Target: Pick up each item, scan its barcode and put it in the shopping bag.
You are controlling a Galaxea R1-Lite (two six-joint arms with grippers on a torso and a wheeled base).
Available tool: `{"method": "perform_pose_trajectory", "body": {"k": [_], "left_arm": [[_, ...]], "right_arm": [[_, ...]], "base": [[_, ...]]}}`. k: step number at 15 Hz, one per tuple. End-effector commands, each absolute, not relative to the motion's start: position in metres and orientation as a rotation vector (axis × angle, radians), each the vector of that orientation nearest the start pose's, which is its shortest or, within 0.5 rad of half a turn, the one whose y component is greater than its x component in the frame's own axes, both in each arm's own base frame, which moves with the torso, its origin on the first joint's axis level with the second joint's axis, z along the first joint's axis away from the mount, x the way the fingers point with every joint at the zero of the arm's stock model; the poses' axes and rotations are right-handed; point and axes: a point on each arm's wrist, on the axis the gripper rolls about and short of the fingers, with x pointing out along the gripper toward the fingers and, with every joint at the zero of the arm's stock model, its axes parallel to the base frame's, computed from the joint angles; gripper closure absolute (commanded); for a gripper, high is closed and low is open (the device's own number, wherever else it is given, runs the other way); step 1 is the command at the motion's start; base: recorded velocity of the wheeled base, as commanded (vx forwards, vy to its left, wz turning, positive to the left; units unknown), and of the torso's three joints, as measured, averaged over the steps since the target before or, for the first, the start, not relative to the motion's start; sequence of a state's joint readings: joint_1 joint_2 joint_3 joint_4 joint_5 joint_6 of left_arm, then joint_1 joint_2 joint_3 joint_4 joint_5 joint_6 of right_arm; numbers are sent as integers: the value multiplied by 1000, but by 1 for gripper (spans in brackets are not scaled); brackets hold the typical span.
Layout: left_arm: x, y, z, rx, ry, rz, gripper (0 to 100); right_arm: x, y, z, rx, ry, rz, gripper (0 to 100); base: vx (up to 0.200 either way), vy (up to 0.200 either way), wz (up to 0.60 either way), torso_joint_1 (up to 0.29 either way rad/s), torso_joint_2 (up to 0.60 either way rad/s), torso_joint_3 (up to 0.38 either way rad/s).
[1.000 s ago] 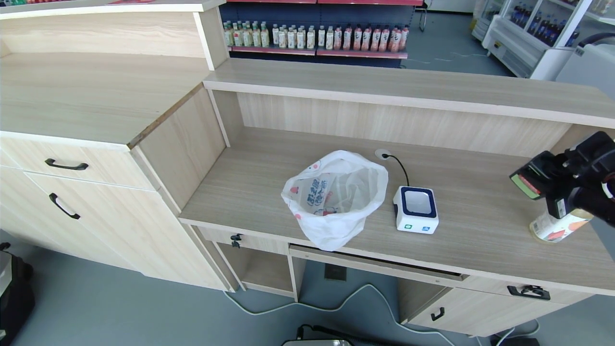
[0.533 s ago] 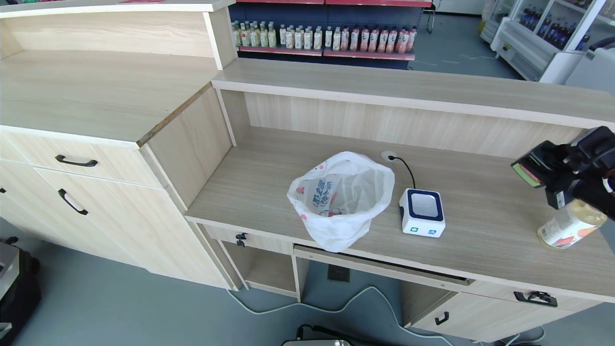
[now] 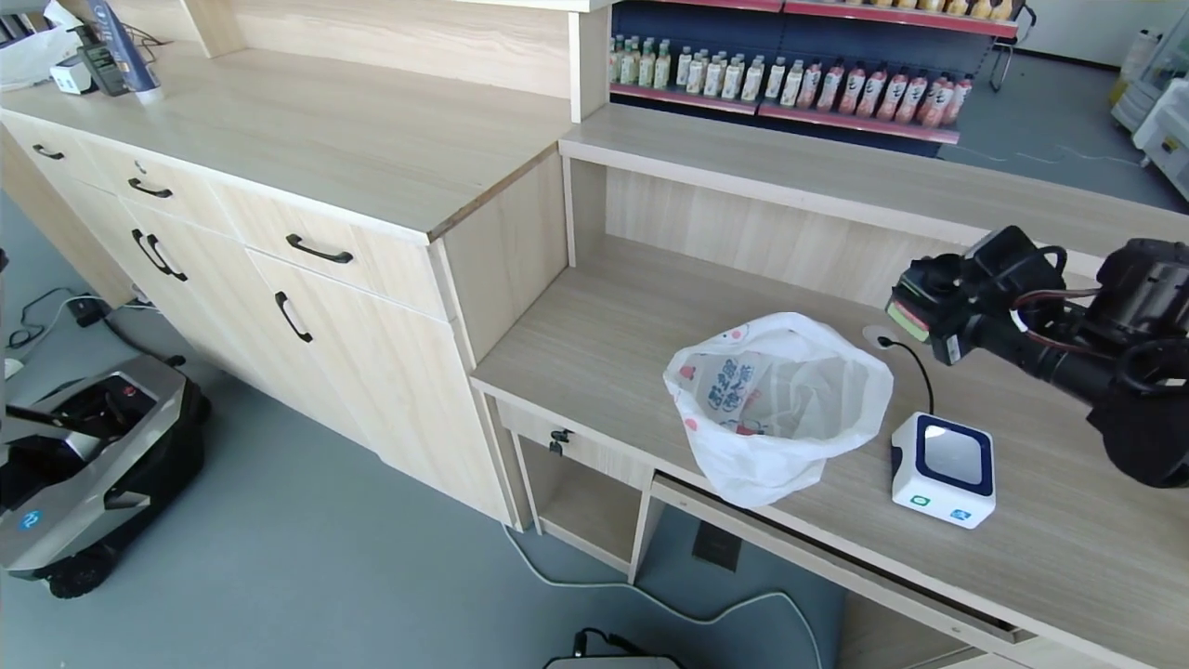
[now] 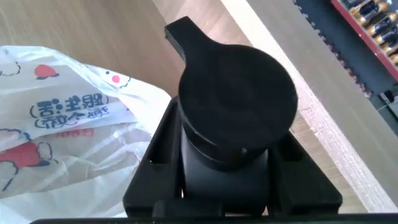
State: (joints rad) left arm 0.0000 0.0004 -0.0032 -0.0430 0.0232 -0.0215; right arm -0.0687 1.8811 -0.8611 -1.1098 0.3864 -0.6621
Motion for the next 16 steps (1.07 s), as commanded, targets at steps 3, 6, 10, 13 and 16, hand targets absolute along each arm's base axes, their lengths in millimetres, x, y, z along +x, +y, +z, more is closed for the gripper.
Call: {"method": "perform_pose_trajectory", "body": {"k": [3,6,10,13,16], "left_arm": [[-23,0,81,-22,-48,24,0],[-23,0,81,-22,-48,24,0],[-23,0,81,-22,-48,24,0],[-23,0,81,-24,-48,24,0],[-23,0,81,-22,-48,24,0]], "right_arm": [[382,14,113,-500,-18,417,100],[395,28,92,-403,36,456,100],[415,34,85,-385,20,462,100],[429,34,77,-385,9,457,100],[439,31,71,-375,30,453,100]], "base": [[0,0,0,0,0,0],[0,0,0,0,0,0],[0,0,0,0,0,0],[0,0,0,0,0,0],[0,0,0,0,0,0]]}}
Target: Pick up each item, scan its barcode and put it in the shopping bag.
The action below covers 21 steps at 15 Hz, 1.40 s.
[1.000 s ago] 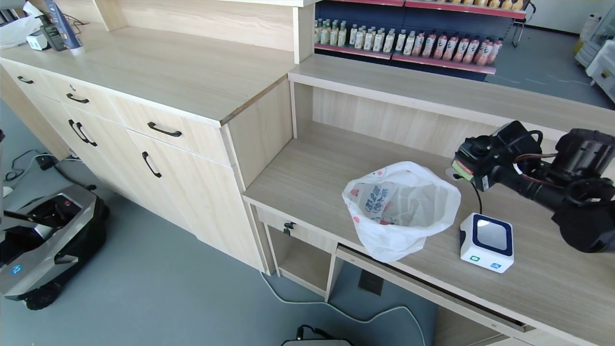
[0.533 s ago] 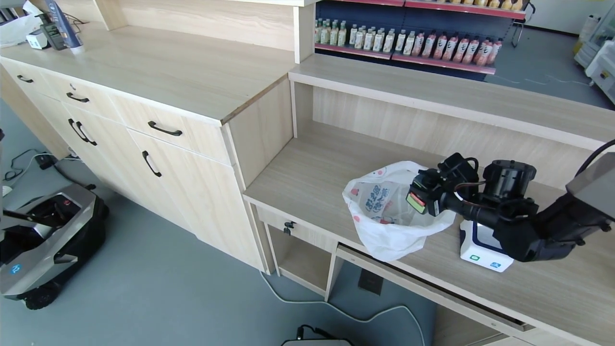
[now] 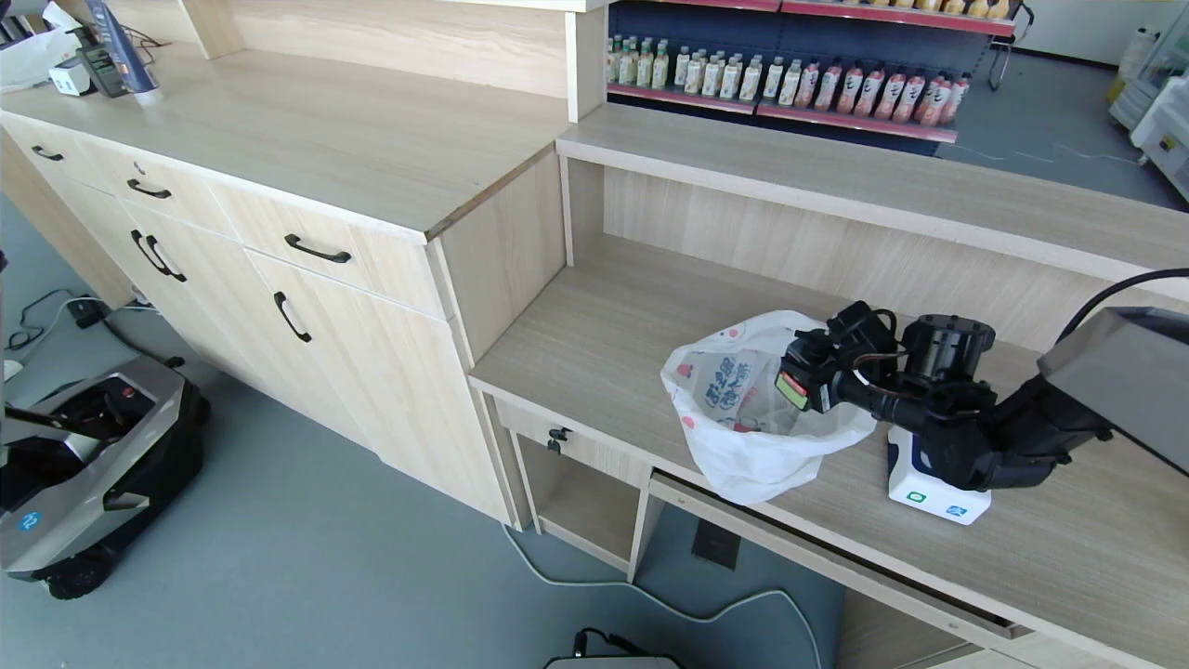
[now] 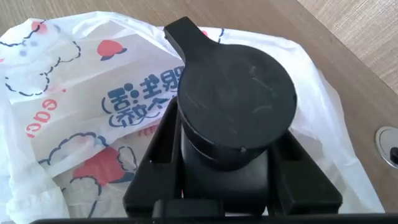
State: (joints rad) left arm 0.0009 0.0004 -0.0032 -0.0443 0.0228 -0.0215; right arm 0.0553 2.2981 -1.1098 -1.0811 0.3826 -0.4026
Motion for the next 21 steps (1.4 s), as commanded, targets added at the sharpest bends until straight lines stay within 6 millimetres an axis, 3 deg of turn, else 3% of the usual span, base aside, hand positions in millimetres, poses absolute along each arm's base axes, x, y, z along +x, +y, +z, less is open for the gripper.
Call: {"method": "perform_pose_trajectory", "body": {"k": [1,11,12,15,17,18,19,21], "left_arm": [[-23,0,81,-22,-48,24,0],[-23,0,81,-22,-48,24,0],[-23,0,81,-22,-48,24,0],[-23,0,81,-22,-48,24,0],[-23,0,81,-22,-48,24,0],[-23,0,81,-22,-48,24,0],[-23,0,81,-22,-48,24,0],[-23,0,81,-22,-48,24,0]], "right_arm": [[443,29,69,-356,38,445,100],[449,23,63,-293,87,400,100],[449,23,66,-294,81,399,0],[446,22,81,-297,50,394,0],[426,8,127,-312,-20,351,0],[414,2,141,-317,-29,336,0],[375,-18,170,-324,-41,279,0],[315,-43,196,-325,-23,187,0]], "base": [[0,0,0,0,0,0],[0,0,0,0,0,0],[0,0,0,0,0,0],[0,0,0,0,0,0],[0,0,0,0,0,0],[0,0,0,0,0,0],[0,0,0,0,0,0],[0,0,0,0,0,0]]}}
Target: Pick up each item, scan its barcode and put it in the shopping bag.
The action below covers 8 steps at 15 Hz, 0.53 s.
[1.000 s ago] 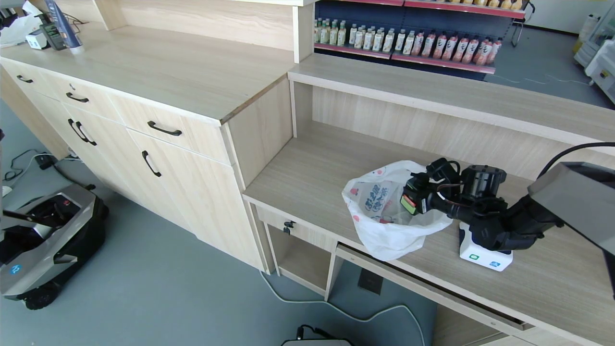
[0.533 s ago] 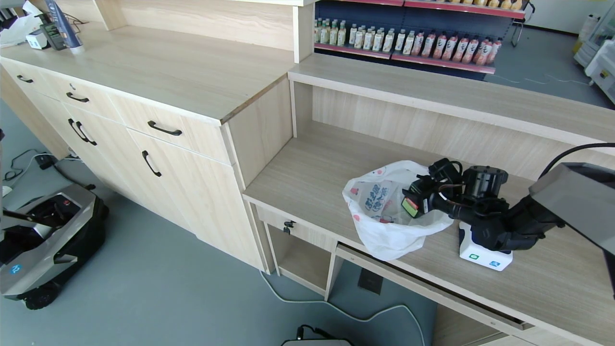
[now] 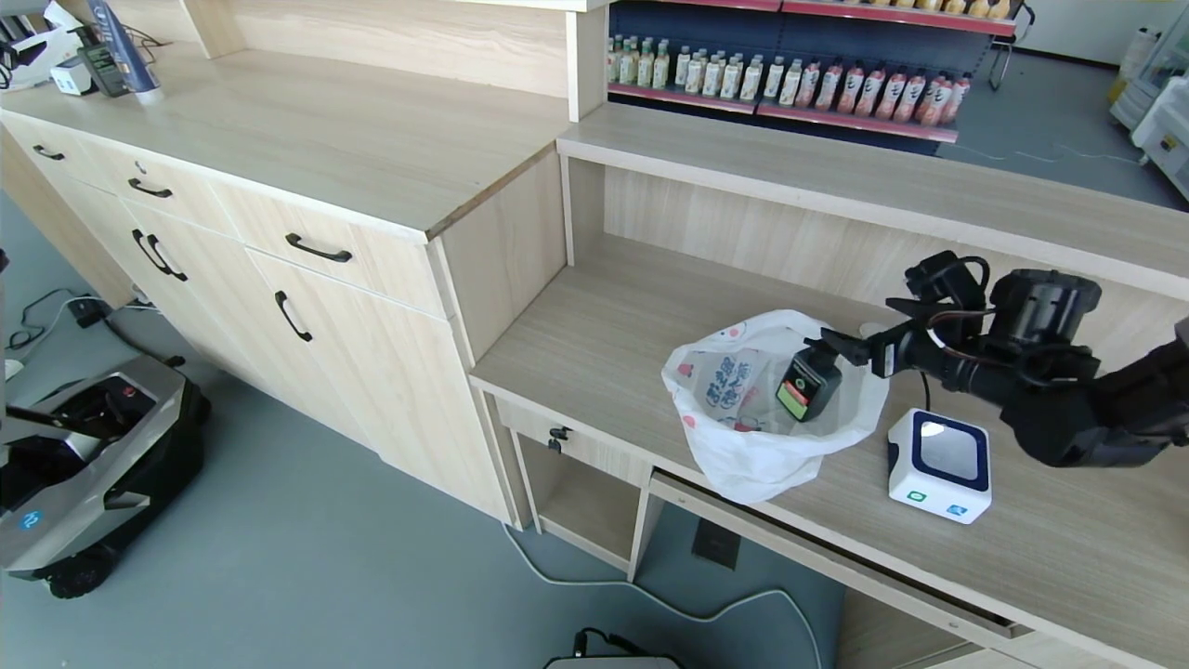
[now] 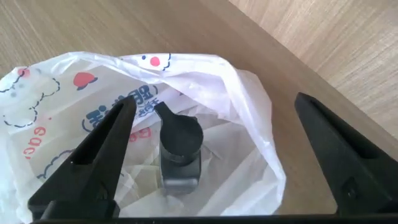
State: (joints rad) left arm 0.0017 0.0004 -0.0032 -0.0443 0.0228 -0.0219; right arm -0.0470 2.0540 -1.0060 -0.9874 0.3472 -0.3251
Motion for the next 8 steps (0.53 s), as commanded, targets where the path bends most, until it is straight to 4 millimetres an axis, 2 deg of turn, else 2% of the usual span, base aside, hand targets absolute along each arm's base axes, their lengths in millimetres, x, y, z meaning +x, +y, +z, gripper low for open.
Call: {"method": "perform_pose_trajectory", "body": {"k": [1,2,3,4,5,6,8], "left_arm": [[-23,0,81,-24,-48,24,0],[-23,0,81,-24,-48,24,0],[-23,0,81,-24,-48,24,0],[-23,0,81,-24,-48,24,0],[-23,0,81,-22,-48,24,0],[-23,0,81,-22,-48,24,0],[-23,0,81,-22,-48,24,0]], "right_arm": [[287,-54,203,-324,-10,134,0],[281,-55,203,-324,-6,124,0],[239,-67,209,-324,14,8,0],[227,-69,212,-328,4,-24,0],[207,-77,217,-328,6,-99,0],[199,-83,218,-319,36,-158,0],[187,-101,206,-278,196,-410,0]], "base": [[0,0,0,0,0,0],[0,0,-600,2,2,7],[0,0,-600,-32,22,27],[0,0,-600,-163,266,110],[0,0,-600,-178,310,149],[0,0,-600,-178,334,144],[0,0,-600,-190,342,134]]}}
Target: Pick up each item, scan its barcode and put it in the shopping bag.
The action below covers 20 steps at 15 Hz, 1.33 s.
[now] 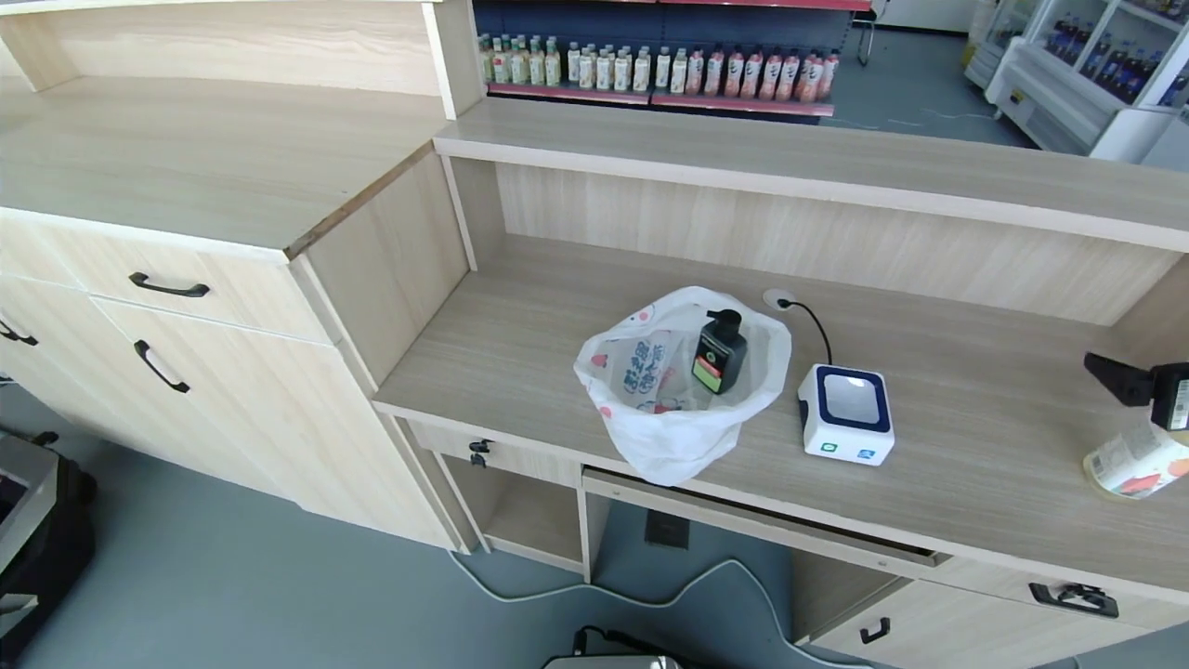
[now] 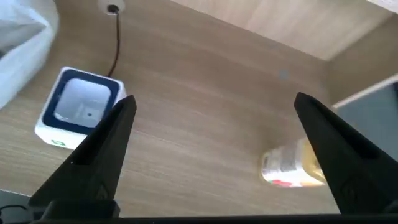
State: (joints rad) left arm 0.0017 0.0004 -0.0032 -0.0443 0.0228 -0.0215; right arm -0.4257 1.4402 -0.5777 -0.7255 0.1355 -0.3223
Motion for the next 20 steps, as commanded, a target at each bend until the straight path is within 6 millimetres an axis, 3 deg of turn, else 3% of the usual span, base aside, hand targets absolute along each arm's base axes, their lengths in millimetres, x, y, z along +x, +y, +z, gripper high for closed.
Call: {"method": "perform_pose_trajectory", "body": {"k": [1,4,6,10,13,16,20], "left_arm": [[-23,0,81,-24,-48,24,0],[-23,0,81,-22,-48,24,0],[-23,0,81,-22,-48,24,0],[-23,0,81,-22,-48,24,0],[-23,0,81,-24,-48,24,0],[-23,0,81,-22,-48,26,0],[-23,0,81,-22,-48,24,0]], "right_arm": [[178,-109,191,-240,302,-522,0],[163,-133,148,-141,511,-636,0],[172,-141,133,-95,544,-638,0],[209,-180,100,-87,472,-683,0],[231,-186,89,3,397,-655,0],[259,-193,91,4,340,-624,0],[287,-179,95,33,287,-554,0]], "base": [[0,0,0,-144,266,115],[0,0,0,-15,28,12],[0,0,0,0,0,0],[0,0,0,0,0,0],[0,0,0,0,0,0],[0,0,0,0,0,0],[0,0,0,0,0,0]]}}
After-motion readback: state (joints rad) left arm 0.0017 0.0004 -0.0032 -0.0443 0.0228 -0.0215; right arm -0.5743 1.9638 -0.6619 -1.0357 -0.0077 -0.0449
